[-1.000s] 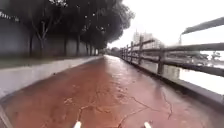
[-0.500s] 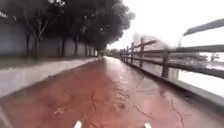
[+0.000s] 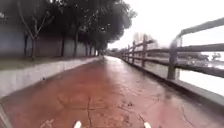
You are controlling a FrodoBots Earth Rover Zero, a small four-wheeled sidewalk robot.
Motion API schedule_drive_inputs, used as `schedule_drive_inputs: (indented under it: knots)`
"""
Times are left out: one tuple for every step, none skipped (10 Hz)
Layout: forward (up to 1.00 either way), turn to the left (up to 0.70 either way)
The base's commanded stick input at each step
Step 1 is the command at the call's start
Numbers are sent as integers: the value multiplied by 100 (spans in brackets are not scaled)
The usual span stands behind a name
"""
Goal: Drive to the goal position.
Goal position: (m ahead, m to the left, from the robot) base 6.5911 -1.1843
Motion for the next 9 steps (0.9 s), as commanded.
schedule_drive_inputs:
  knots:
    - [50,0]
    - [50,0]
    - [50,0]
    - [50,0]
    - [50,0]
    - [50,0]
    - [50,0]
    - [50,0]
    - [50,0]
